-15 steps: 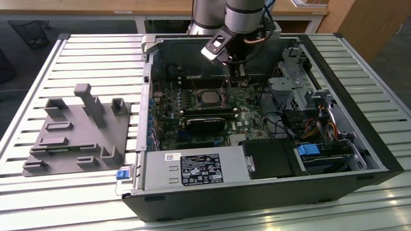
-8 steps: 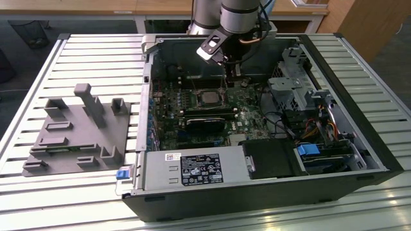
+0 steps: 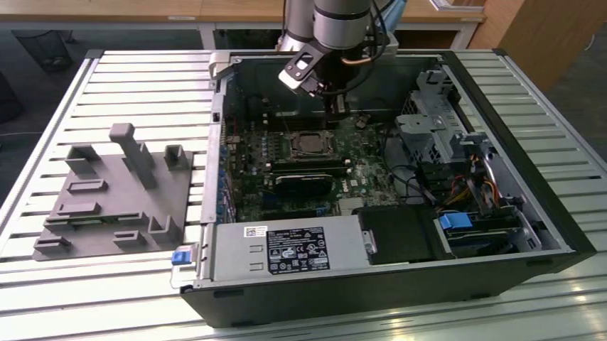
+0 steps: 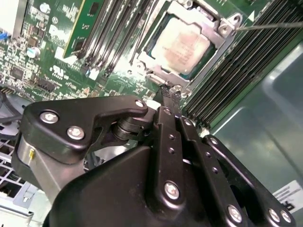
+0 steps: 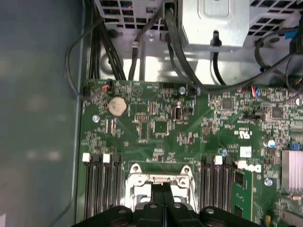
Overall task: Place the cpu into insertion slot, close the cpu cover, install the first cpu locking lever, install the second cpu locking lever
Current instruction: 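Close the cpu cover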
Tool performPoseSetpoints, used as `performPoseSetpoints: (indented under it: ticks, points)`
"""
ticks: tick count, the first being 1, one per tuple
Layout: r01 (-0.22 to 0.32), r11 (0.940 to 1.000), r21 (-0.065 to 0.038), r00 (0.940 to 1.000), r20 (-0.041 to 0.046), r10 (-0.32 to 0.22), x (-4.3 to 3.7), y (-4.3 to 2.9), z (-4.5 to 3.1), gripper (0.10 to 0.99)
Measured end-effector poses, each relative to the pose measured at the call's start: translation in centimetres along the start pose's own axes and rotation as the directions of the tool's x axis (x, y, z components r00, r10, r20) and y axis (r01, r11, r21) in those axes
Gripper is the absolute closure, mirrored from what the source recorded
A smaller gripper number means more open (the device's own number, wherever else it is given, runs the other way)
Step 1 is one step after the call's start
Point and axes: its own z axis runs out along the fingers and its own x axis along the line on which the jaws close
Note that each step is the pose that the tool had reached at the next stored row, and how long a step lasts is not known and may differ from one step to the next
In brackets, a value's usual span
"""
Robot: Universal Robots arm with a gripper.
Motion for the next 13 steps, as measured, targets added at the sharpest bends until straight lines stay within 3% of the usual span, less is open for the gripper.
performPoseSetpoints:
  ticks: [13]
  points:
    - [0.000, 1.0000, 0.000, 1.0000, -0.0009, 0.000, 0.01, -0.57, 0.04, 0.980]
